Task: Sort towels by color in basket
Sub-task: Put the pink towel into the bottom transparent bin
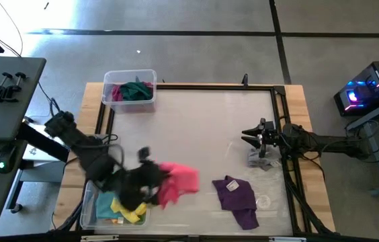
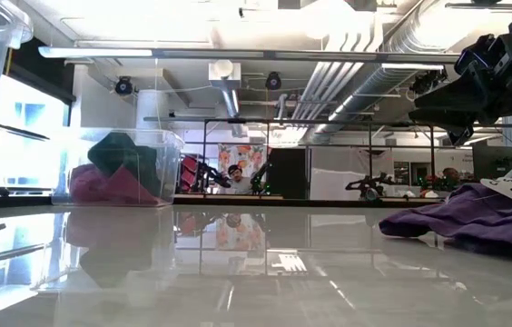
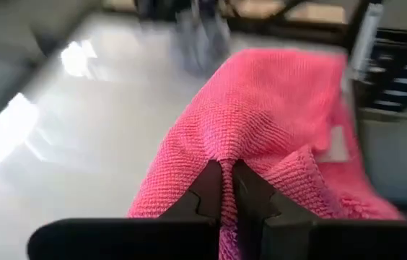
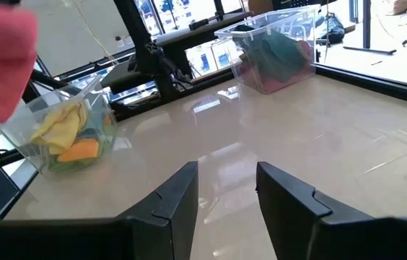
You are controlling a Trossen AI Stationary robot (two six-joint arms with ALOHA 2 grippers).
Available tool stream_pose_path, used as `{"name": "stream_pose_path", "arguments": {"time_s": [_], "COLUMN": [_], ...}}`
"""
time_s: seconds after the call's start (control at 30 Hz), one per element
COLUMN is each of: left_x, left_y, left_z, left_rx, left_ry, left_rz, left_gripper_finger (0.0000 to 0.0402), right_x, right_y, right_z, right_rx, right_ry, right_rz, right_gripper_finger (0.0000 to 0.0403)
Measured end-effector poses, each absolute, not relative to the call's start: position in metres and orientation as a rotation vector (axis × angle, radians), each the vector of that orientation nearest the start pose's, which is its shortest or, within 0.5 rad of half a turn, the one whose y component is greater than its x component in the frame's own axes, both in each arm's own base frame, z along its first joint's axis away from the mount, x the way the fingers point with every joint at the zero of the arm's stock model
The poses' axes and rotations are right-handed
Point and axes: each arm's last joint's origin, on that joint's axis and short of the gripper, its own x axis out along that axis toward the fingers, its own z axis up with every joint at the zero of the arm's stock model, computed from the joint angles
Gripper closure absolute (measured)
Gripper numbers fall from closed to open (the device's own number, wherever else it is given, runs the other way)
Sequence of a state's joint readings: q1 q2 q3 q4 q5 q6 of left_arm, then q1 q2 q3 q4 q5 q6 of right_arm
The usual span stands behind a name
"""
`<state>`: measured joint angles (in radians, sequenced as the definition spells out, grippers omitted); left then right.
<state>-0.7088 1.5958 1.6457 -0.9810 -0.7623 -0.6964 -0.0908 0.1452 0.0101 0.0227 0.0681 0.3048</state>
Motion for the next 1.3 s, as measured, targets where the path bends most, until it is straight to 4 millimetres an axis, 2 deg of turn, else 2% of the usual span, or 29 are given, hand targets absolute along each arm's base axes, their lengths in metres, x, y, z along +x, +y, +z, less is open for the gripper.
{"name": "stream_pose_path", "arguments": {"time_s": [0.13, 0.3, 0.4, 0.53, 0.63, 0.77, 0.93, 1.03, 1.17, 1.3], "left_x": [0.217, 0.177, 0.160, 0.148, 0.145, 0.146, 0.152, 0.153, 0.153, 0.151], "left_y": [-0.211, -0.222, -0.227, -0.237, -0.242, -0.248, -0.243, -0.238, -0.234, -0.234], "left_z": [0.363, 0.346, 0.338, 0.319, 0.309, 0.295, 0.270, 0.256, 0.244, 0.244], "left_rx": [-0.327, -0.536, -0.607, -0.679, -0.735, -0.755, -0.747, -0.721, -0.718, -0.737], "left_ry": [0.737, 0.910, 1.046, 1.198, 1.261, 1.254, 1.189, 1.236, 1.303, 1.348], "left_rz": [0.321, 0.542, 0.679, 0.737, 0.756, 0.726, 0.756, 0.782, 0.820, 0.835], "left_gripper_finger": [0.0397, 0.0397, 0.0397, 0.0397, 0.0397, 0.0397, 0.0396, 0.0392, 0.0364, 0.0315], "right_x": [0.105, 0.105, 0.105, 0.105, 0.105, 0.105, 0.105, 0.105, 0.105, 0.105], "right_y": [-0.012, -0.012, -0.012, -0.012, -0.012, -0.012, -0.012, -0.012, -0.012, -0.012], "right_z": [0.157, 0.157, 0.157, 0.157, 0.157, 0.158, 0.158, 0.158, 0.158, 0.158], "right_rx": [0.302, 0.288, 0.287, 0.287, 0.278, 0.261, 0.260, 0.260, 0.260, 0.261], "right_ry": [0.087, 0.088, 0.088, 0.088, 0.089, 0.088, 0.087, 0.087, 0.086, 0.087], "right_rz": [-0.174, -0.174, -0.174, -0.174, -0.174, -0.183, -0.185, -0.186, -0.186, -0.180], "right_gripper_finger": [0.0265, 0.0265, 0.0265, 0.0265, 0.0265, 0.0265, 0.0265, 0.0265, 0.0265, 0.0265]}}
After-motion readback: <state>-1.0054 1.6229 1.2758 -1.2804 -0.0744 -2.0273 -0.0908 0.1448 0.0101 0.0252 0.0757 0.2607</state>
